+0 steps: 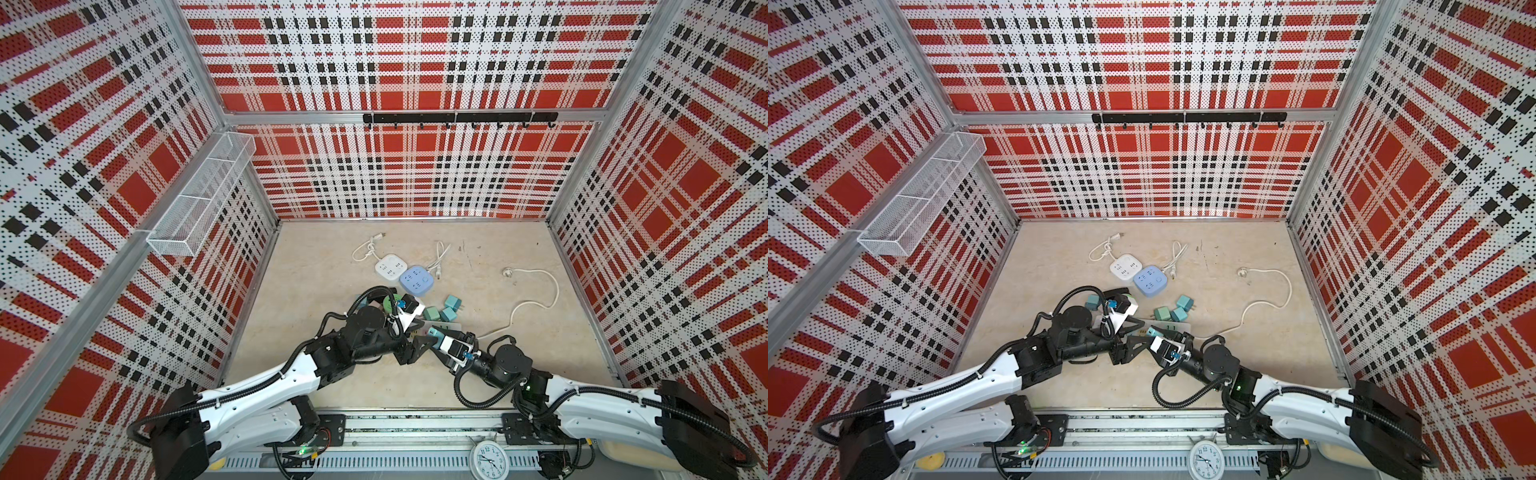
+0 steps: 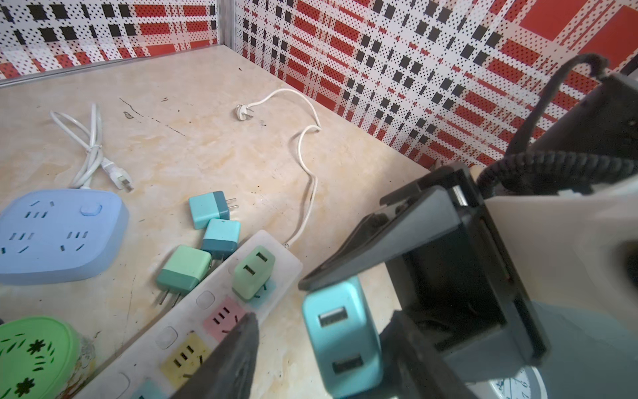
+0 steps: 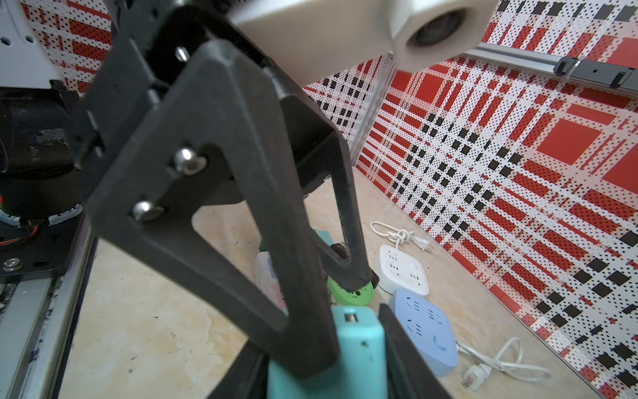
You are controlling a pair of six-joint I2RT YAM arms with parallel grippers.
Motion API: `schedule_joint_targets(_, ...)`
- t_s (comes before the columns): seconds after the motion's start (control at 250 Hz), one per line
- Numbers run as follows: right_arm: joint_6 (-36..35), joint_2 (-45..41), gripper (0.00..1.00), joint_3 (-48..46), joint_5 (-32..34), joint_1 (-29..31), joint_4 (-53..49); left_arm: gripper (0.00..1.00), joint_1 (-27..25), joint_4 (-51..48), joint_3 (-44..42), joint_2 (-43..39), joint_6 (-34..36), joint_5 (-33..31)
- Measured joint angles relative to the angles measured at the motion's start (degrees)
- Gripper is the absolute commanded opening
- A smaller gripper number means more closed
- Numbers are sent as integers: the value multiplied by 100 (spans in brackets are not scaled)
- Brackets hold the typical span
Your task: Insert the plug
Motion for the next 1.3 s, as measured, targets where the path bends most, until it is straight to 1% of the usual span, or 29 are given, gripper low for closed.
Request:
schedule_joint_targets(0.092, -48, 22, 0, 0, -9, 0, -4, 55, -7, 4, 94, 227, -13, 55)
schedule_joint_targets(0.228, -96, 15, 0, 0, -17, 0, 52, 45, -31, -13, 393, 564, -9, 212)
schedule_joint_targets(0.364, -116, -55, 0, -2, -15, 0, 81, 43, -57, -55, 566, 702, 4, 308)
schedule_joint_targets(0.428, -131, -83, 0, -2, -15, 0, 79, 40, -61, -55, 570, 699, 2, 317)
schedule_joint_targets(0.508, -164, -107, 0, -11, -13, 0, 63, 34, -68, -66, 570, 693, -20, 304)
schedule_joint_targets(0.556, -210, -114, 0, -13, -15, 0, 59, 25, -68, -90, 568, 682, -13, 286)
schedule_joint_targets(0.62, -221, -138, 11, -15, -17, 0, 55, 13, -74, -107, 568, 662, -9, 289)
schedule_joint_targets(0.676, -234, -153, 21, -22, -20, 0, 59, 4, -83, -109, 568, 645, 0, 286)
schedule_joint_targets(0.716, -240, -162, 33, -22, -17, 0, 59, 0, -85, -111, 568, 638, 11, 289)
schedule_joint_targets(0.732, -240, -168, 37, -24, -17, 0, 59, 0, -85, -111, 568, 638, 11, 289)
schedule_joint_targets(0.796, -245, -177, 48, -28, -17, 0, 59, 0, -85, -111, 568, 634, 31, 291)
schedule_joint_targets(0.864, -240, -181, 61, -46, -22, 0, 101, 0, -72, -127, 568, 634, 79, 291)
schedule_joint_targets(0.888, -205, -186, 67, -57, -50, 2, 133, 0, -55, -133, 568, 632, 118, 302)
schedule_joint_targets(0.936, -201, -195, 73, -83, -68, 15, 210, 0, -17, -142, 570, 629, 166, 328)
schedule_joint_targets(1.076, -144, -227, 84, -170, -44, 13, 455, 0, 192, -201, 568, 560, 341, 420)
schedule_joint_targets(1.088, -125, -227, 88, -181, -37, 9, 466, 0, 227, -203, 568, 546, 343, 435)
schedule_joint_targets(1.1, -144, -229, 97, -186, -31, 9, 479, 0, 256, -210, 568, 535, 356, 444)
schedule_joint_targets(1.108, -125, -229, 100, -192, -15, 9, 481, 0, 282, -214, 568, 525, 363, 442)
schedule_joint_targets(1.297, -107, -369, 100, -256, 332, 7, 487, 0, 1019, -214, 483, 273, 695, 483)
